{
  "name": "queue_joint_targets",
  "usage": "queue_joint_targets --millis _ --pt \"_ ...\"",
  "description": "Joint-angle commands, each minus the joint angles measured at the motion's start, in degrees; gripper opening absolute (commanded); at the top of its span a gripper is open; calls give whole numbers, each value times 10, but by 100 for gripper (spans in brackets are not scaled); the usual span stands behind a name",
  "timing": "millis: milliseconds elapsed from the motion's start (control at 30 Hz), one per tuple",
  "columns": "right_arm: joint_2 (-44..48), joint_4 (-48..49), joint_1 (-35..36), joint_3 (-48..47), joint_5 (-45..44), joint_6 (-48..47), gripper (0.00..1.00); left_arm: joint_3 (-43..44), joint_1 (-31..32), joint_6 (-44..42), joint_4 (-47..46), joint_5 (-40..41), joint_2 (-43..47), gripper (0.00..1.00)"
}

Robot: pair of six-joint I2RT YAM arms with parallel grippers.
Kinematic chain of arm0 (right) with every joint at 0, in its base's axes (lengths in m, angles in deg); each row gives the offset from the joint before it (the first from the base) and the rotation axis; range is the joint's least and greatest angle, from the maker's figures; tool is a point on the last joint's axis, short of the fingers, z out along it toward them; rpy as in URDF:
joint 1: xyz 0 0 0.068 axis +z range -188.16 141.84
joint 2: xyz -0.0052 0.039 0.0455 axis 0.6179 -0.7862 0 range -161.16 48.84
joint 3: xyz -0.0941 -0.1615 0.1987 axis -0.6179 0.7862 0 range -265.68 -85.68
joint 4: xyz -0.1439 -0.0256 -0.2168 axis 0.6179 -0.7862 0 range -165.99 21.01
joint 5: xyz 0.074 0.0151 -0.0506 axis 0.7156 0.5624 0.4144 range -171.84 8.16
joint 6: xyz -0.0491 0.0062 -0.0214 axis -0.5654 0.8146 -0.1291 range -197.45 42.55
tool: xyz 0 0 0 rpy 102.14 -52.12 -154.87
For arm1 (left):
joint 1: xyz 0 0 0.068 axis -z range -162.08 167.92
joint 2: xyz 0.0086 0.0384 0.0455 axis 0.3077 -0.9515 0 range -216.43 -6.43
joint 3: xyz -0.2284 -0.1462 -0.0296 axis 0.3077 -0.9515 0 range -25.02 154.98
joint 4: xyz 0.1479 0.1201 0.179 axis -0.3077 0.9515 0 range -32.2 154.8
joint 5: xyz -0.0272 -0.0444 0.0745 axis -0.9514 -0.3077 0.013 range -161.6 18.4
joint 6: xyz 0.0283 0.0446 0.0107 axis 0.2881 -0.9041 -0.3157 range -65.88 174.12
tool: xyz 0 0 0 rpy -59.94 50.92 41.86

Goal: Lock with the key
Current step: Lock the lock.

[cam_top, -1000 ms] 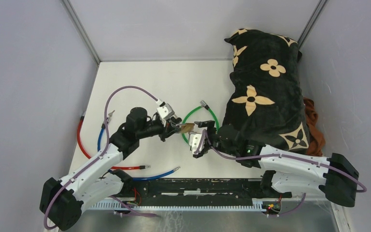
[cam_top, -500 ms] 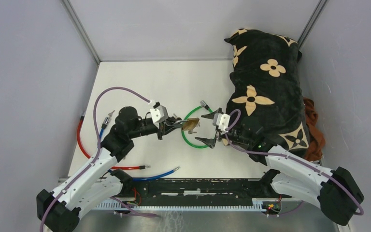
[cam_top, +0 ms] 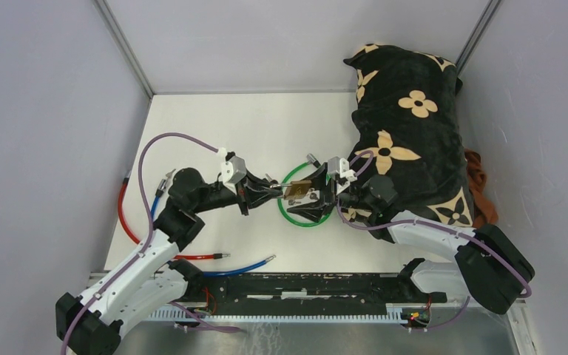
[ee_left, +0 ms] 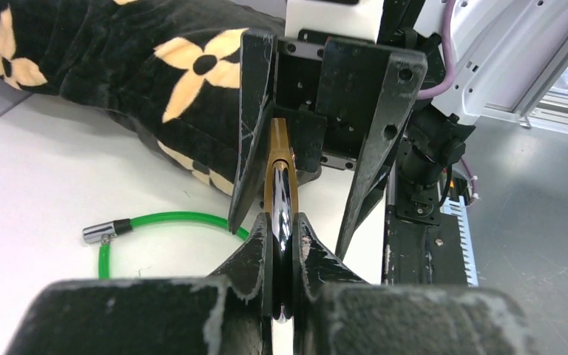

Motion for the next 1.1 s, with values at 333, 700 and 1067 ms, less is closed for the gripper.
queue_joint_targets --millis 333,700,1067 --pt "1 131 -1 -25 -6 117 0 -25 1 69 -112 -4 28 2" --pt "10 121 -3 -34 -22 144 0 -48 0 123 -105 23 36 2" --pt "20 150 -17 -29 -14 199 0 -46 1 133 -62 33 33 33"
